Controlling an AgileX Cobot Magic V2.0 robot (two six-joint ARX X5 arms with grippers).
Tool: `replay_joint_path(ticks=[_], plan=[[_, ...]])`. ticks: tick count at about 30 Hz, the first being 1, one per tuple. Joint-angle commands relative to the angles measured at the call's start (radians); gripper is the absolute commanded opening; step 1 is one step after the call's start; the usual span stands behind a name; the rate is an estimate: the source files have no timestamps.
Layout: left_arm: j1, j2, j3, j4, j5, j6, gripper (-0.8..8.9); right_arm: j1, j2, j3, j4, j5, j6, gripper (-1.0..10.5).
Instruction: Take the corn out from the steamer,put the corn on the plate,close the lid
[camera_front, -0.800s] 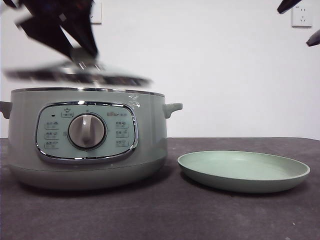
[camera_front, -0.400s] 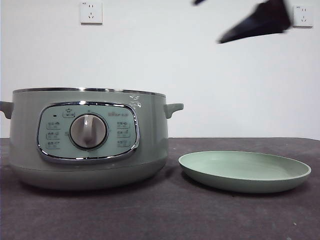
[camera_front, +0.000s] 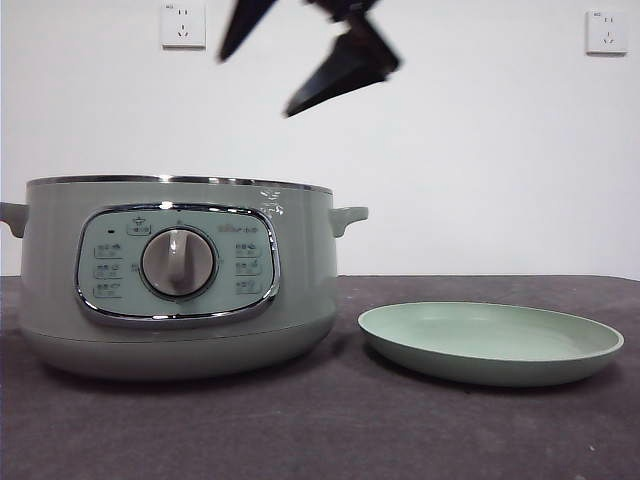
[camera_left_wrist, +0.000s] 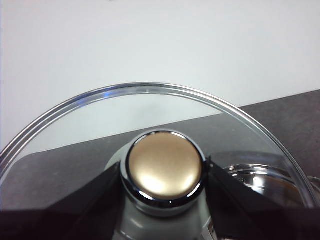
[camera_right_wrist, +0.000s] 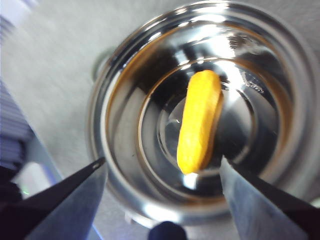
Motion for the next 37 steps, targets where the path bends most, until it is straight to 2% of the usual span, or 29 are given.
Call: replay_joint_path(ticks=[1,6,11,20,26,31,37], plan=[[-0.001,-0.013,0.016,0.036,-0.009,0.011,-0.09,0.031,0.122,0.159,-0.075,0.052,-0.048,3.8],[-0.001,-0.012,0.016,0.023,-0.009,0.011,-0.09,0.081,0.293,0.339,-0.156,0.188,-0.095,3.8],[-0.001,-0.012,0.016,0.022,-0.009,0.011,-0.09,0.115,0.389,0.361,-0.148,0.275,-0.139,3.8],[-0.001,-0.001,0.016,0.003,-0.008,0.011,-0.09,0.125,0.508,0.361,-0.130,0.281,-0.148,3.6],[-0.001,0.020,0.016,-0.017,-0.008,0.011,-0.09,0.125,0.547,0.361,-0.112,0.296,-0.147,-0.2],[-0.001,0.030,0.016,-0.026,-0.008,0.011,-0.09,0.135,0.507,0.361,-0.105,0.298,-0.146,-0.1],[-0.002,0.053,0.016,-0.003,-0.004,0.011,-0.09,0.131,0.378,0.361,-0.176,0.297,-0.146,-0.1]])
